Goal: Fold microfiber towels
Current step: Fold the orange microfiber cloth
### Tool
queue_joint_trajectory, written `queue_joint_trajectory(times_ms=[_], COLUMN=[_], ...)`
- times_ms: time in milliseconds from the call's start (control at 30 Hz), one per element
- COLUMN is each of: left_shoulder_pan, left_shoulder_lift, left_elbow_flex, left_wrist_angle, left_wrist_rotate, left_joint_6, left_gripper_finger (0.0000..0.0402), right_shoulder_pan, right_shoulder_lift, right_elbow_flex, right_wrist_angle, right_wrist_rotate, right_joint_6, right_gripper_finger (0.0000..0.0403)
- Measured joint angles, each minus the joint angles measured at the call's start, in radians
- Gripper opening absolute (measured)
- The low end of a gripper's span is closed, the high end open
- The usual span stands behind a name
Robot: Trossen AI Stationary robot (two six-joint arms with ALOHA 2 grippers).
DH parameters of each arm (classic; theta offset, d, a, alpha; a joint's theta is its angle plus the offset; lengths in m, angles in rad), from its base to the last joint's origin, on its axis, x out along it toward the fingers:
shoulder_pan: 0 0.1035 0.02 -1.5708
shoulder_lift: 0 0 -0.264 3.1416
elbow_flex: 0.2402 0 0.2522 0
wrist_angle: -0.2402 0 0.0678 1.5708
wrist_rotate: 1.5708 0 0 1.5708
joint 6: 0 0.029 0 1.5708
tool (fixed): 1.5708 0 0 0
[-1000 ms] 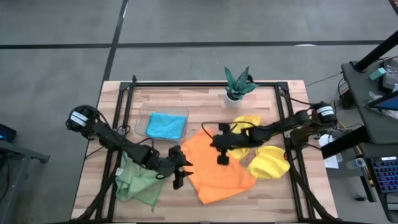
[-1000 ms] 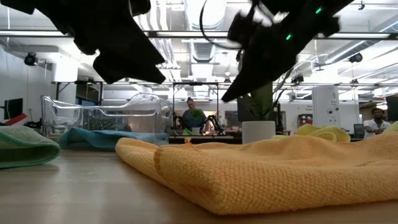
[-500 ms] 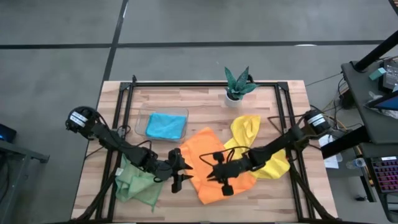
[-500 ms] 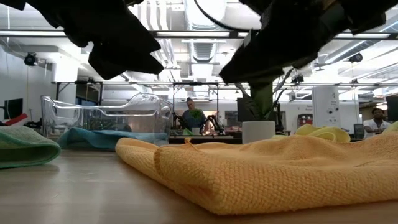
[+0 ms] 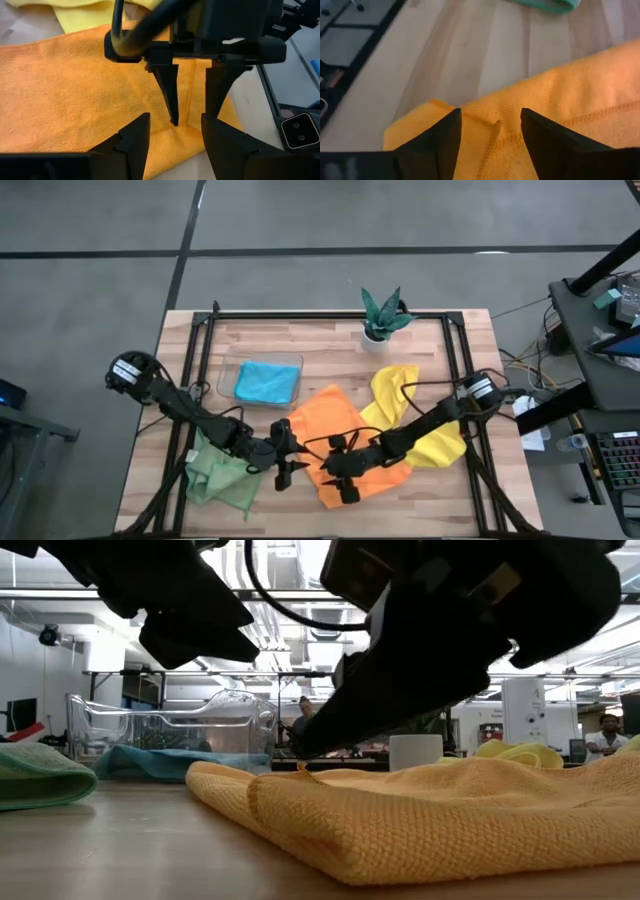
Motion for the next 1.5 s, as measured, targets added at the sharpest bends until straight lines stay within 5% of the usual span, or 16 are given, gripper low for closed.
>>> queue_joint_trajectory(times_ms=[433, 800, 1100, 1500], left_shoulder_pan=[0.0, 0.001, 0.002, 0.002], left_shoulder_lift=[0.0, 0.0, 0.0, 0.0], left_elbow_flex=[-0.002, -0.03, -0.073, -0.073], left_wrist_angle=[0.001, -0.013, 0.0, 0.008], left_wrist_rotate=[0.0, -0.031, -0.08, -0.121], left_joint_6=[0.002, 0.001, -0.017, -0.017], left_gripper_finger=[0.0162, 0.0162, 0.0162, 0.0162], right_shoulder_pan=[0.0, 0.011, 0.046, 0.151], right_shoulder_lift=[0.071, 0.061, -0.012, -0.043], right_elbow_flex=[0.077, 0.08, 0.08, 0.08], right_wrist_angle=[-0.087, -0.088, -0.149, -0.218], right_wrist_rotate=[-0.002, -0.01, -0.021, -0.243], right_joint_6=[-0.01, -0.063, -0.065, 0.082], right_gripper_finger=[0.0166, 0.0017, 0.0009, 0.0008])
